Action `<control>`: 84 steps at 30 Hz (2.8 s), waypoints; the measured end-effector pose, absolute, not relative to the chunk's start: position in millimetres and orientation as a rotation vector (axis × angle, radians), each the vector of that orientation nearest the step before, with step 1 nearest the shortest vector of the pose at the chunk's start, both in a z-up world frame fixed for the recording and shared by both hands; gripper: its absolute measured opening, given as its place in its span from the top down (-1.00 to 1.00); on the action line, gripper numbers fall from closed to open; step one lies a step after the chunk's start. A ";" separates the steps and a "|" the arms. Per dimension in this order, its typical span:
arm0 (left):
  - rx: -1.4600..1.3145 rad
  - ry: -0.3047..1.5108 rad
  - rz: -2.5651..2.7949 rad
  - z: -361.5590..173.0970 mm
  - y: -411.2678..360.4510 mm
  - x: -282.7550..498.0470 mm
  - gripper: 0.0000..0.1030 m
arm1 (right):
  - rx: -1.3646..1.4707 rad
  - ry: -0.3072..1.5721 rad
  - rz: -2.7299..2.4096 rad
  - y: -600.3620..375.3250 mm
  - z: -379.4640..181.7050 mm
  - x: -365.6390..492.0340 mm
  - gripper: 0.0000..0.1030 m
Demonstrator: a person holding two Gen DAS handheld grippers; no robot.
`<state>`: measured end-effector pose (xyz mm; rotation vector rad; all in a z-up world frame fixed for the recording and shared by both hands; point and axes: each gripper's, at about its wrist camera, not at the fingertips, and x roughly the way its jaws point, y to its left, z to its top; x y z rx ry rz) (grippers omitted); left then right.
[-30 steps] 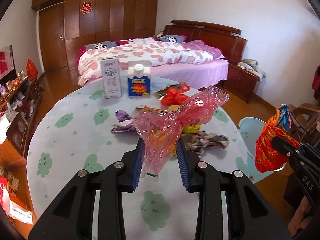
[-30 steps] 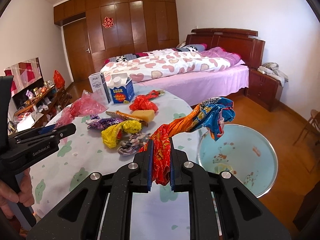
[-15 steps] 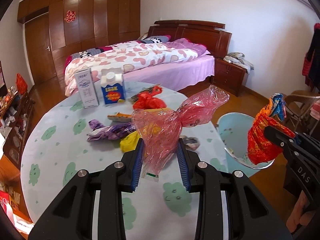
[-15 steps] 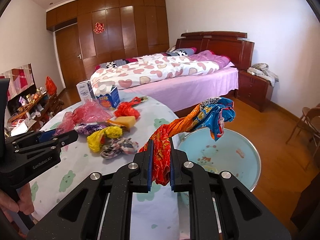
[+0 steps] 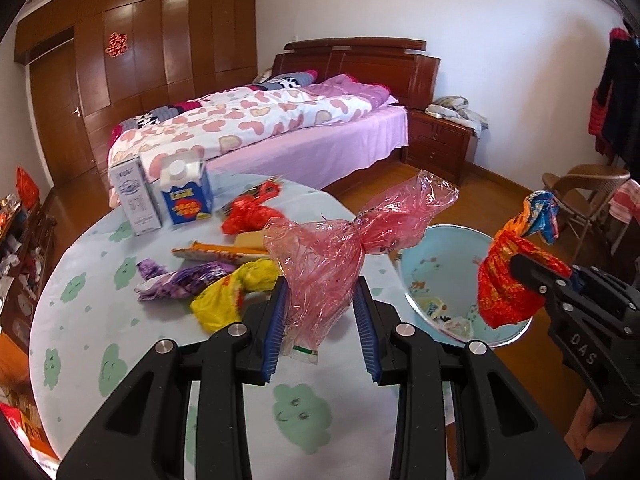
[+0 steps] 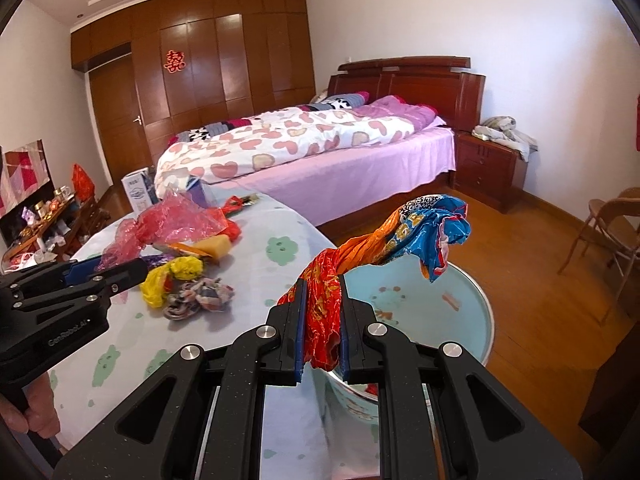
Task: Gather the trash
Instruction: 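Carry the pink bag and snack wrapper over the blue bin and open both tools, then move both open tools back over the table of trash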
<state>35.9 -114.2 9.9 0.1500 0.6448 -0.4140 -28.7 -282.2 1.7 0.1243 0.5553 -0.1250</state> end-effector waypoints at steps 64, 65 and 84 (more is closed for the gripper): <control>0.282 0.850 -0.564 -62.6 -258.2 64.7 0.29 | 0.309 0.625 -0.460 -390.1 -56.3 -21.2 0.32; 0.284 0.853 -0.568 -63.6 -259.4 64.7 0.28 | 0.316 0.621 -0.467 -394.4 -56.6 -23.2 0.30; 0.243 0.791 -0.498 -48.9 -230.8 58.8 -0.65 | 0.258 0.525 -0.562 -399.2 -45.5 -39.8 -0.84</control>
